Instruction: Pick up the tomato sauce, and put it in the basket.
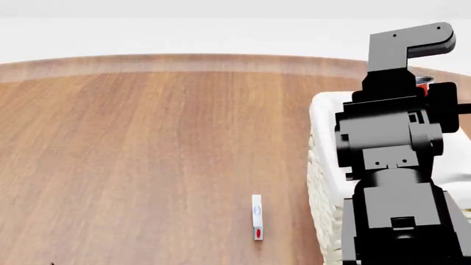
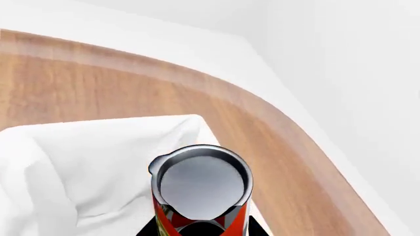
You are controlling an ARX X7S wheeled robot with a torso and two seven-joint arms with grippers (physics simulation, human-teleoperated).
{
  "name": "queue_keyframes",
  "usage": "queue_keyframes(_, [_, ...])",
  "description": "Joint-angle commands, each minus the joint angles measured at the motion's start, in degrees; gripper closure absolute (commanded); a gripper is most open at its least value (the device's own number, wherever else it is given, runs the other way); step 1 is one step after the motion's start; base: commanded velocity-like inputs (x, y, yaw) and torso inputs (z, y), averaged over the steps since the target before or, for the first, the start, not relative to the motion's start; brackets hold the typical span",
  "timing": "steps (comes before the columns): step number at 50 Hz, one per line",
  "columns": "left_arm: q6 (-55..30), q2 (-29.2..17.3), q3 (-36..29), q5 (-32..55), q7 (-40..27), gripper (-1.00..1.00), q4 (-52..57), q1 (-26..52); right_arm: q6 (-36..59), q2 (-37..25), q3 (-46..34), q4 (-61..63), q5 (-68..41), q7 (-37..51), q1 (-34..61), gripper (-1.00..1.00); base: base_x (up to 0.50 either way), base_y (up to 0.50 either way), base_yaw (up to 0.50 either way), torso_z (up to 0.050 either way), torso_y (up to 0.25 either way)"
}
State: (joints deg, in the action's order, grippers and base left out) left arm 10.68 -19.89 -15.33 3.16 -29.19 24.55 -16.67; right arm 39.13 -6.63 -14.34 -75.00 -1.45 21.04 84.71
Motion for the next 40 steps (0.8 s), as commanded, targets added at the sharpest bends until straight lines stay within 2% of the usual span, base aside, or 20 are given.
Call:
queue_keyframes(1, [-0.3, 0.1, -0.3, 0.2, 0.0, -1.00, -1.0, 0.8, 1.6, 0.3, -1.1, 0.0, 1.5, -0.5, -0.6, 1.00, 0.00, 0.00, 0.00, 0.000, 0.000])
queue_keyframes(30, [-0.2, -0.6, -0.5, 0.2, -0.7, -1.00, 0.1, 0.2, 5.3, 0.1, 0.3, 0.0, 1.4, -3.9, -1.1, 1.00, 0.00, 0.00, 0.00, 0.000, 0.000])
queue_keyframes(40, [-0.1, -0.7, -0.7, 0.2, -0.9, -1.00, 0.2, 0.1, 5.1, -0.2, 1.1, 0.0, 1.3, -2.0, -0.7, 1.00, 0.00, 0.00, 0.00, 0.000, 0.001])
